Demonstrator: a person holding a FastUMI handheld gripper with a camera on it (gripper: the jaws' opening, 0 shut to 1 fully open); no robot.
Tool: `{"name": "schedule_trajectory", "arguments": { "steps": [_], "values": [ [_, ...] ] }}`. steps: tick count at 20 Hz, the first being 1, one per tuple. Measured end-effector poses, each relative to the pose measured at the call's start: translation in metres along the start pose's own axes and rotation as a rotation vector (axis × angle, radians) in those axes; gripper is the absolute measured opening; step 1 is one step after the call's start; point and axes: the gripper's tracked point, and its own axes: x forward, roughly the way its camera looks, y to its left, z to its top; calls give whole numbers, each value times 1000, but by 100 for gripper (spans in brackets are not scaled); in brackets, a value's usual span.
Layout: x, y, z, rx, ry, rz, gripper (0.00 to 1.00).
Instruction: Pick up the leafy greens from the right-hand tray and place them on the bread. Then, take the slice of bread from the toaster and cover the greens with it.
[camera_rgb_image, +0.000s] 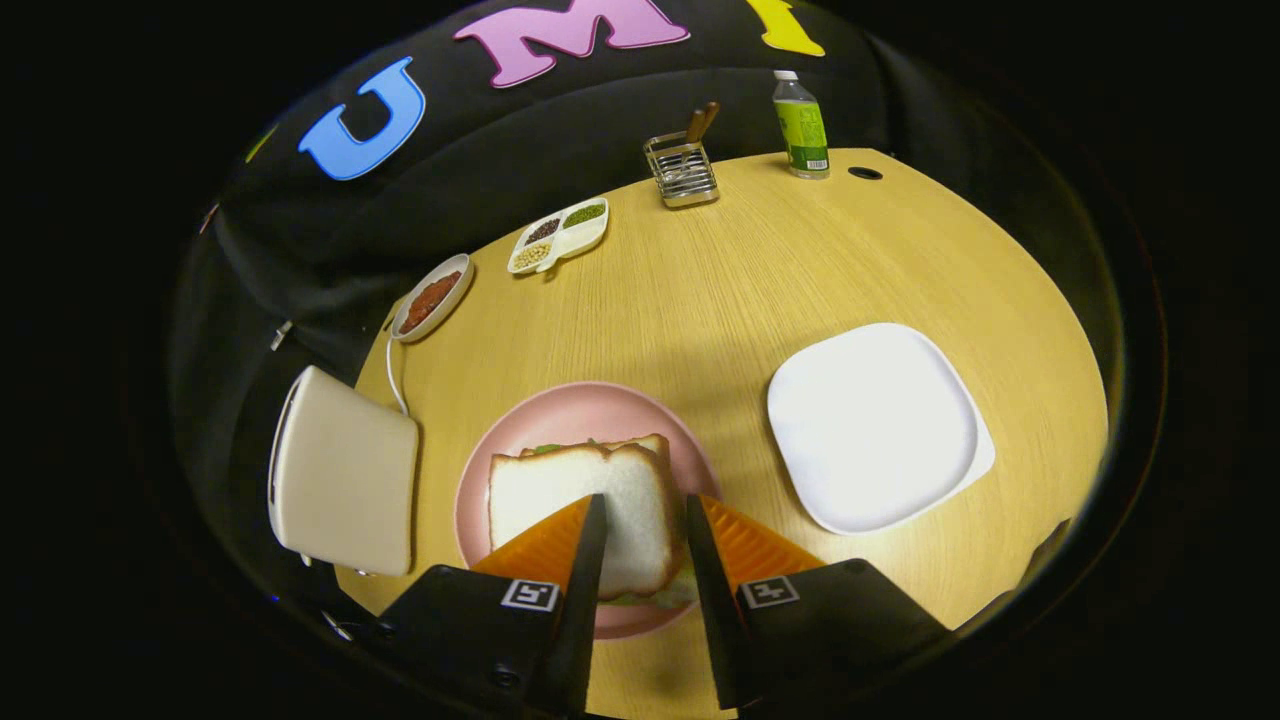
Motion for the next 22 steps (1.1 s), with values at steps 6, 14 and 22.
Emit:
{"name": "schedule_trajectory", "arguments": {
  "steps": [6,14,22],
  "values": [
    [-15,-1,8,-40,-34,7,93],
    [-71,8,48,-174,-176,10,99],
    [-177,51,120,-289,-456,48,99]
  ]
}}
